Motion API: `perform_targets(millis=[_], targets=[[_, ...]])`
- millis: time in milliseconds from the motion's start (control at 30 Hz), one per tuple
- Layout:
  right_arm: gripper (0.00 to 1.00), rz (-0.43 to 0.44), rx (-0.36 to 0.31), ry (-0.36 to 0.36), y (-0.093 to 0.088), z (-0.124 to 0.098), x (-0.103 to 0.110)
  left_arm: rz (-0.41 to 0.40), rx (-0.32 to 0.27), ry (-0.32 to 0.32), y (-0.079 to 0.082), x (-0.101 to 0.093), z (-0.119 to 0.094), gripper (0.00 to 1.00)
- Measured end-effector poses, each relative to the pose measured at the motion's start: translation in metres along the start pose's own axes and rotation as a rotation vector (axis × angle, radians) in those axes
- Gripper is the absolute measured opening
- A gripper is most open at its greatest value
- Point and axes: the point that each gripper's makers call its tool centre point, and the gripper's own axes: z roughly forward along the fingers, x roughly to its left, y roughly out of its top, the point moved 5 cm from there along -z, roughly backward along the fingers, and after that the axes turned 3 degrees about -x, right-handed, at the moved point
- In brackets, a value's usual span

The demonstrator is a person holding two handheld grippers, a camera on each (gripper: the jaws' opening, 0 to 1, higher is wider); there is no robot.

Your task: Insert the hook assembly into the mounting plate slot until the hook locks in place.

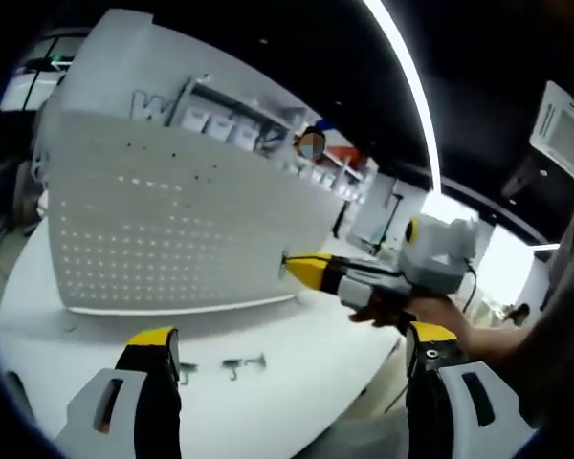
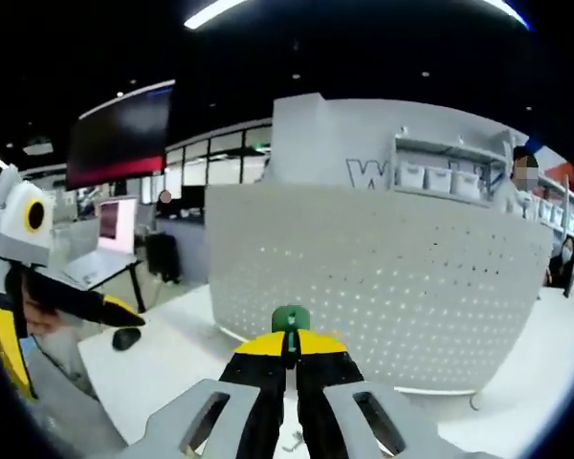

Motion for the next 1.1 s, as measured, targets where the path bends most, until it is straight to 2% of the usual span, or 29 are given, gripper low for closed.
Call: perform_targets(millis=[100, 200, 533, 733, 1100], targets=[[0.00, -0.068, -0.009, -0.068, 0.003, 0.011, -0.018, -0.006, -0.008, 0.007, 0.001, 0.002, 0.000, 0.99], [0.00, -0.020, -0.024, -0.100, 0.007, 0.024, -0.036, -0.012, -0.011, 0.014, 0.002, 0.005, 0.001, 0.99], [0.00, -0.033, -0.072, -0.206, 0.025, 0.058, -0.081, -0.020, -0.005, 0.037, 0.002, 0.014, 0.001, 0.98], [0.00, -0.043, -0.093, -0.237, 0.033, 0.075, -0.097, -0.025, 0.007, 0.046, 0.000, 0.018, 0.003, 0.98], [0.00, -0.043, -0.133, -0.281, 0.039, 0.101, -0.113, -0.045, 0.000, 0.066, 0.002, 0.023, 0.005, 0.98]])
